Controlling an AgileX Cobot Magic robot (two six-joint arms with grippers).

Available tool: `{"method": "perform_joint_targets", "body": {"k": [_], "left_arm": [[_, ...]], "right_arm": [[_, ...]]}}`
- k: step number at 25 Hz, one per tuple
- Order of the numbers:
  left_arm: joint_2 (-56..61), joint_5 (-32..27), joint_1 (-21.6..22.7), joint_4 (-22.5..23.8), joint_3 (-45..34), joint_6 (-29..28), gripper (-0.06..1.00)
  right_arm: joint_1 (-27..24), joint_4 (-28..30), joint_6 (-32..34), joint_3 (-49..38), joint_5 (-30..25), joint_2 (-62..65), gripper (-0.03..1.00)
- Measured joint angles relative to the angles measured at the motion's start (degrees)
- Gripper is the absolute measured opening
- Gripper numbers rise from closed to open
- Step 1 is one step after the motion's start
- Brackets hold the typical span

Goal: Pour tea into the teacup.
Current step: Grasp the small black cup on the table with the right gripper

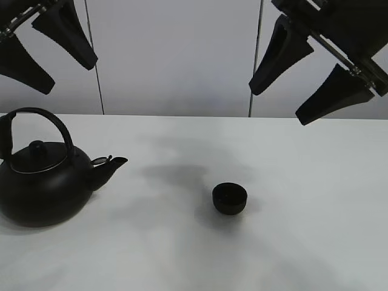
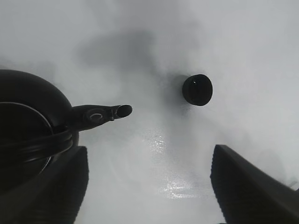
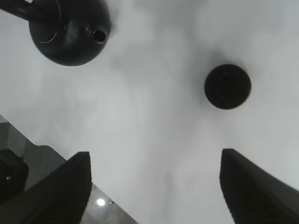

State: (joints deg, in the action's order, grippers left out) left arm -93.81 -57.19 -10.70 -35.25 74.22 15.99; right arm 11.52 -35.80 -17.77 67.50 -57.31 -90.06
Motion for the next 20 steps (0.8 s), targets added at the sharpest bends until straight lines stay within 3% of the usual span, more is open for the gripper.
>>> {"method": "perform_joint_targets", "body": {"k": [4,8,10,13,20], "left_arm": [[0.0,0.0,0.0,0.0,0.0,0.0,0.53],[0.0,0.0,0.0,0.0,0.0,0.0,0.53],[0.0,0.0,0.0,0.0,0.0,0.0,0.53],[0.0,0.0,0.0,0.0,0.0,0.0,0.53],[0.0,0.0,0.0,0.0,0.0,0.0,0.53]], "right_arm": [[7.8,7.2,1.0,5.4,2.1,0.0,0.52],[14.1,21.8,10.1,10.9,1.9,-1.9,0.54],[15.7,26.4,13.6,12.5,1.2,-4.5,0.58],[17.1,28.0,15.0,14.0,0.9,-8.6,0.64],[17.4,28.0,15.6,14.4,1.2,-18.1,0.65]]}}
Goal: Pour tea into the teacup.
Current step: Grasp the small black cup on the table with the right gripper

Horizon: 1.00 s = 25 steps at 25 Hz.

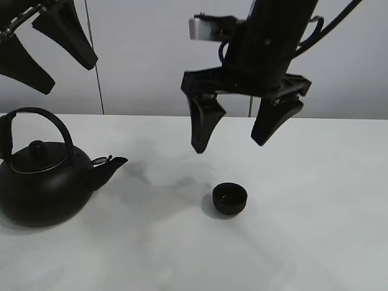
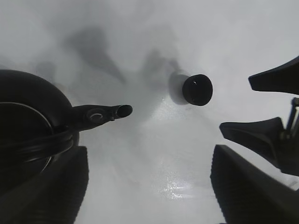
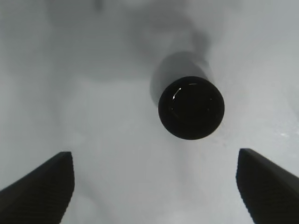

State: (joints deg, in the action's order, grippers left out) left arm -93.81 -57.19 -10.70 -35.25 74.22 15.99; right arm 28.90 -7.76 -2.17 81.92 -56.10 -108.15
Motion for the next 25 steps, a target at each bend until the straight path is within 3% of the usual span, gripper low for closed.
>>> {"method": "perform_joint_targets", "body": {"k": [25], "left_arm": [[0.0,0.0,0.0,0.0,0.0,0.0,0.53]], "right_arm": [[0.0,4.1,3.9,0.2,8.8,-11.7,0.65]]}}
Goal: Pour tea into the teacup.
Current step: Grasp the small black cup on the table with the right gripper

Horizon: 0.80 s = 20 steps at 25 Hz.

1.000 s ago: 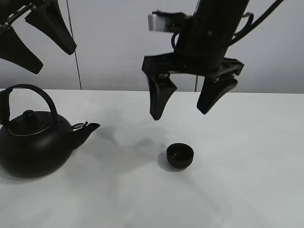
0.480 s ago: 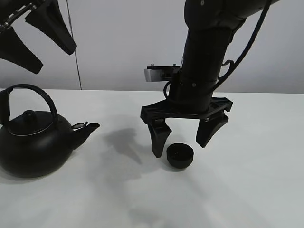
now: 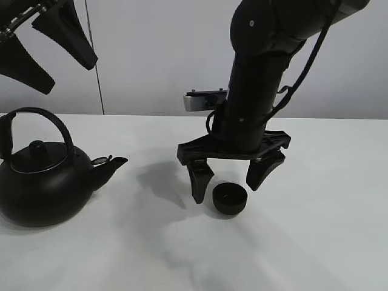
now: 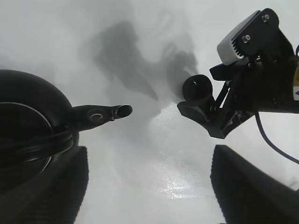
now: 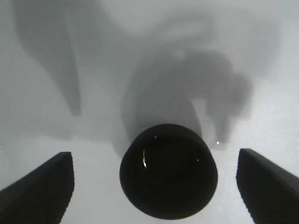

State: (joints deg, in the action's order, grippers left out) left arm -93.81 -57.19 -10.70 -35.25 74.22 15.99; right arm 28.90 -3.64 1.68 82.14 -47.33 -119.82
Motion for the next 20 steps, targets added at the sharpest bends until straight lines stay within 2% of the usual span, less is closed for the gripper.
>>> {"method": "perform_joint_targets", "body": {"k": [5,11,20], "left_arm": [[0.0,0.0,0.0,0.0,0.0,0.0,0.53],[0.0,0.0,0.0,0.0,0.0,0.0,0.53],[0.0,0.0,0.0,0.0,0.0,0.0,0.53]], "right_arm": [[0.0,0.0,0.2,0.1,0.6,-0.5,0.64],[0.0,0.0,0.2,0.1,0.7,-0.5,0.47],[0.0,0.0,0.2,0.1,0.6,-0.5,0.40]]}}
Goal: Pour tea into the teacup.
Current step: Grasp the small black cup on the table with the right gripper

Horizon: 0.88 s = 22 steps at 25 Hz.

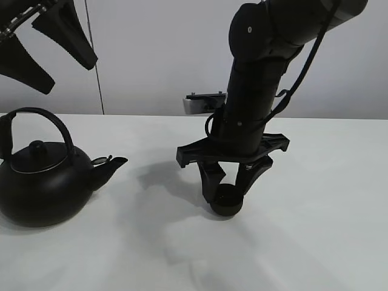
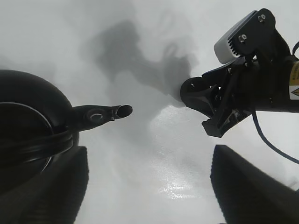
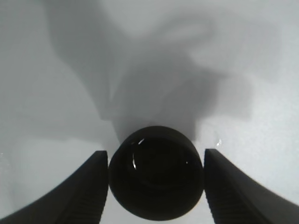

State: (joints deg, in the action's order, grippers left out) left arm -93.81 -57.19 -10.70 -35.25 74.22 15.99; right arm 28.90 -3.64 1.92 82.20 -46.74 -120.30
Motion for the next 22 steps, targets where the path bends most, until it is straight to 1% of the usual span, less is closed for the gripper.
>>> {"method": "perform_joint_targets", "body": {"k": [15,19,22], "left_arm": [[0.0,0.0,0.0,0.0,0.0,0.0,0.53],[0.0,0.0,0.0,0.0,0.0,0.0,0.53],[0.0,0.0,0.0,0.0,0.0,0.0,0.53]], "right_arm": [[0.0,0.0,0.0,0.4,-1.7,1.3,0.40],[0.0,-0.2,0.0,2.6,-3.9,3.5,0.40],[0.0,-1.5,0.0,3.7,-4.9,3.7,0.40]]}}
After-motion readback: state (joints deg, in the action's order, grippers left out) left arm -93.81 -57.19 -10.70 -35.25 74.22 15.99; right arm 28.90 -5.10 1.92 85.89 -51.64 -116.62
